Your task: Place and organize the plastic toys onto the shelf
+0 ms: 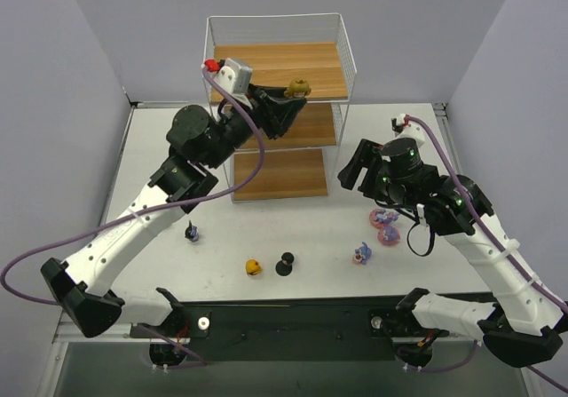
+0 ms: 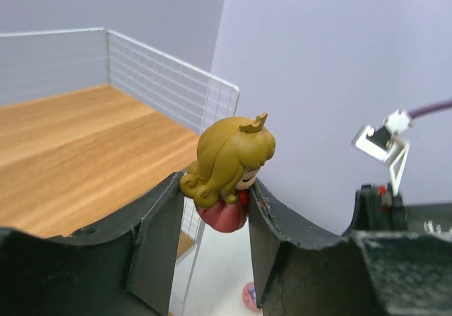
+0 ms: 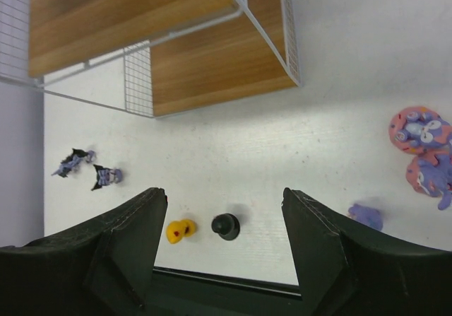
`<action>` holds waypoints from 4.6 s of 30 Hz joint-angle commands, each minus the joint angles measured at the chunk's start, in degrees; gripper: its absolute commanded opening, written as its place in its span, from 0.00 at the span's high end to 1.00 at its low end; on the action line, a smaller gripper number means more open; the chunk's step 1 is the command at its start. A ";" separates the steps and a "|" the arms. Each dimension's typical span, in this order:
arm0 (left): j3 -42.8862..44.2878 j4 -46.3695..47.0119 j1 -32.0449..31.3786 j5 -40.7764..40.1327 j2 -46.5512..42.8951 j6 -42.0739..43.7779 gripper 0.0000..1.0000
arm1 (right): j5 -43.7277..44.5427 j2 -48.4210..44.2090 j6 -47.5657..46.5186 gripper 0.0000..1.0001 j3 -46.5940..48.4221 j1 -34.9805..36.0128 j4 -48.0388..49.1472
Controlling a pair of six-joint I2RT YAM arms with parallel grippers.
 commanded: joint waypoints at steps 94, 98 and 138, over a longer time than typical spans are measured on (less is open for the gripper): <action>31.59 -19.74 -1.69 -9.48 29.53 11.59 0.39 | -2.96 -10.22 -4.79 0.33 -17.76 -10.74 2.77; 31.51 -19.74 -1.77 -9.39 29.10 11.59 0.33 | -3.05 -10.22 -4.70 0.33 -17.76 -11.01 2.77; 0.41 -32.73 0.51 -15.61 -16.33 -1.58 0.03 | -6.68 -7.95 -5.67 0.24 -16.53 -2.42 4.43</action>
